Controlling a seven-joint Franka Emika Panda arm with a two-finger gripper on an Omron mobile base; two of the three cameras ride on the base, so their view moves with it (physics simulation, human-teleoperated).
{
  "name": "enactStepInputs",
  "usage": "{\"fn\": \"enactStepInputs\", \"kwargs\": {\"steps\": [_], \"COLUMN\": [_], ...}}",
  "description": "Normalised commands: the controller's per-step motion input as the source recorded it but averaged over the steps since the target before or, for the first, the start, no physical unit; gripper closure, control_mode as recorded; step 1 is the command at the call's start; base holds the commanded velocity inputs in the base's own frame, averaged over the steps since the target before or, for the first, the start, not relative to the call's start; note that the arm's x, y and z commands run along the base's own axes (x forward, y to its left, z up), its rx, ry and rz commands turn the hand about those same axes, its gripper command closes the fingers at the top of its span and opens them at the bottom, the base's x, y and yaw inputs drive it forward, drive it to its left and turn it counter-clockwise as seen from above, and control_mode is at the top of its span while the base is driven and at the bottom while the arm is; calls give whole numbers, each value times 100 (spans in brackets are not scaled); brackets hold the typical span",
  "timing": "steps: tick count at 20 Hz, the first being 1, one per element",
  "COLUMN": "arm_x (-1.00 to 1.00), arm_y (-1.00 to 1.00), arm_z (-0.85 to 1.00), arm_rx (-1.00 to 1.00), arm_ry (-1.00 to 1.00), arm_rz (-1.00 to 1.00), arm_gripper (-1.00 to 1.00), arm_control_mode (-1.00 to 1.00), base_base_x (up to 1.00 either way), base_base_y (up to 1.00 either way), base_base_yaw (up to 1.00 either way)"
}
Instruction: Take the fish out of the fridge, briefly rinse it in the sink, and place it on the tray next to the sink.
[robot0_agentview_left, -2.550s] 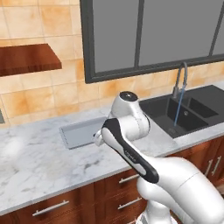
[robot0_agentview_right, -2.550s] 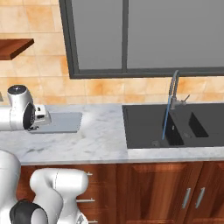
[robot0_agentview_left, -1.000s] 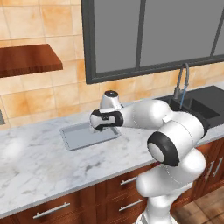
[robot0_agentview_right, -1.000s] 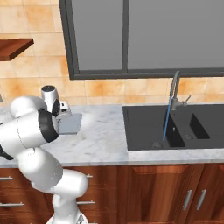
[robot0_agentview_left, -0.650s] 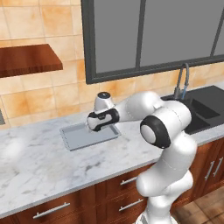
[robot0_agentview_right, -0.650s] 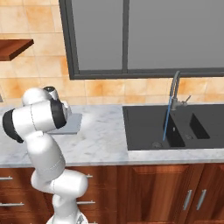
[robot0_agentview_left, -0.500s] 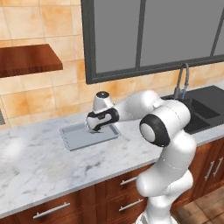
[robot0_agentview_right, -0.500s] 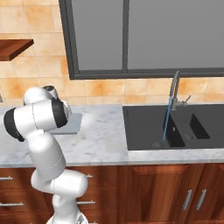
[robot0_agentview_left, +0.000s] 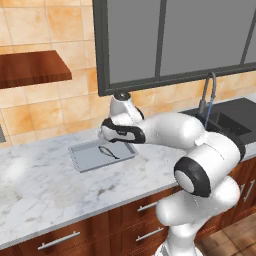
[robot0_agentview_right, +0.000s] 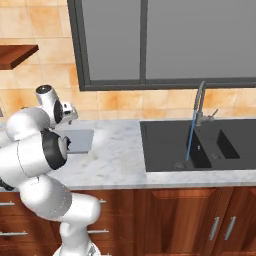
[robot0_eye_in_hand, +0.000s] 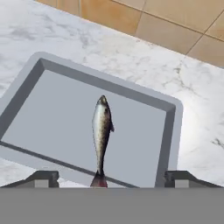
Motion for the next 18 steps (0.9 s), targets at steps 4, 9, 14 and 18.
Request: {"fn": "enactStepInputs", "kwargs": {"steps": [4,9,14,18], "arm_x": [-100,-100,-100,-100], "arm_y": [-74,-92,-100,-100], "arm_z": [69,9,0,14], "arm_rx": [5,25,31,25], "arm_ry": [-53,-36,-30,-37], "arm_rz": [0,0,0,0], "arm_gripper": [-100,-100,-100,-100], "arm_control_mode": [-100,-100,-100,-100], "base_base_x": [0,0,0,0], "base_base_y": [0,0,0,0], "base_base_yaw": [0,0,0,0]}}
